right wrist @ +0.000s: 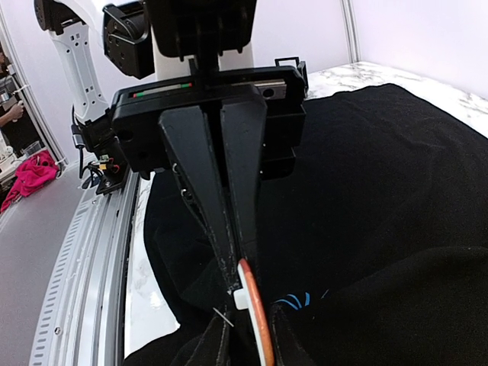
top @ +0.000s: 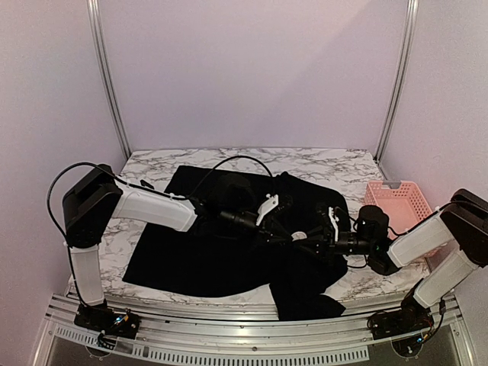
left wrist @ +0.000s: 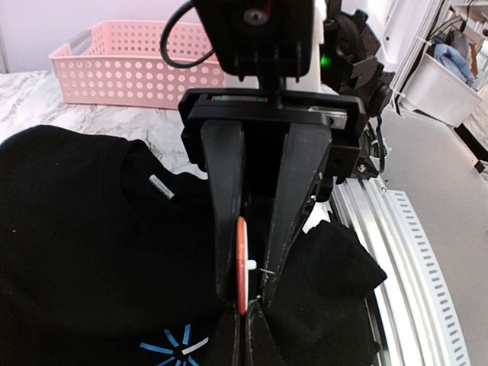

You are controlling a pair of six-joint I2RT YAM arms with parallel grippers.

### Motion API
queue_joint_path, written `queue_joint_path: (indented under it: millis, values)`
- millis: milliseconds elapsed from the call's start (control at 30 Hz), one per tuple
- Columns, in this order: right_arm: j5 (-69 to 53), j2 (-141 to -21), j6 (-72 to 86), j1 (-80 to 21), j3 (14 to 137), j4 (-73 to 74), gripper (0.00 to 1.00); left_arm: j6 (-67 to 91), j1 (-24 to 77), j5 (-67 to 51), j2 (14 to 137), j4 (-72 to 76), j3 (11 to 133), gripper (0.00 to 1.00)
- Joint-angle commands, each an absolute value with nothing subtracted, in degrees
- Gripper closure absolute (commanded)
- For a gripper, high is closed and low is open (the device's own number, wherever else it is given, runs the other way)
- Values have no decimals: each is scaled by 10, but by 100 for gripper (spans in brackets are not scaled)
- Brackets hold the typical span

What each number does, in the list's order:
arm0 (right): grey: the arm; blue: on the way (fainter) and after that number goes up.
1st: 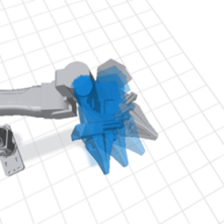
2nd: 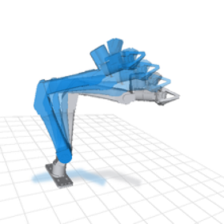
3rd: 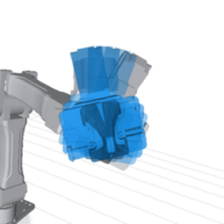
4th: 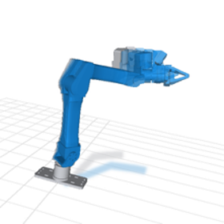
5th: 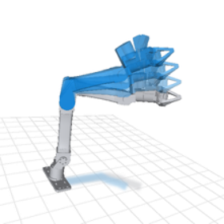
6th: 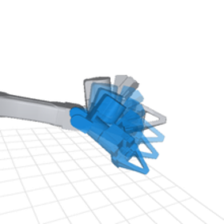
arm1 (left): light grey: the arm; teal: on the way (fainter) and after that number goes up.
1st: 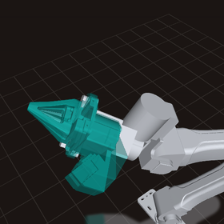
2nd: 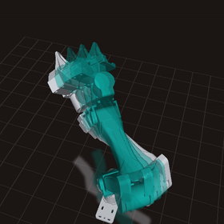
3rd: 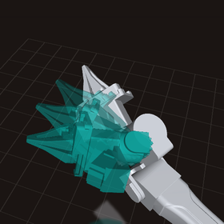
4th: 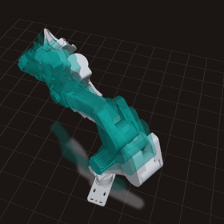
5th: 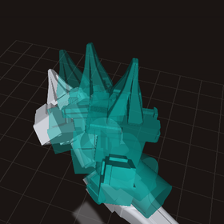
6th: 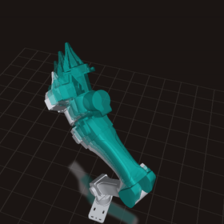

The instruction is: Pin the brooch onto the clothing

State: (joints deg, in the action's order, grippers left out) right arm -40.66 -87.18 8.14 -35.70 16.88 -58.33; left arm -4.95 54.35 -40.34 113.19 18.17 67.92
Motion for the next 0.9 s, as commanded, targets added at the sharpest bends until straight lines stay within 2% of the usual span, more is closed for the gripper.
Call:
queue_joint_path:
  millis: [0,100,233,367,867]
  values:
    - [-412,-871,89,-341,166,-589,87,-64,555,-410,1116,198,675,100]
    - [-434,-876,101,-331,177,-585,92,-86,556,-406,1115,190,676,100]
    - [-450,-891,101,-327,207,-544,94,-134,563,-394,1111,179,677,100]
    - [-451,-892,108,-320,198,-562,95,-164,566,-384,1109,173,678,100]
    - [-453,-872,152,-289,171,-597,93,-218,572,-350,1103,132,674,100]
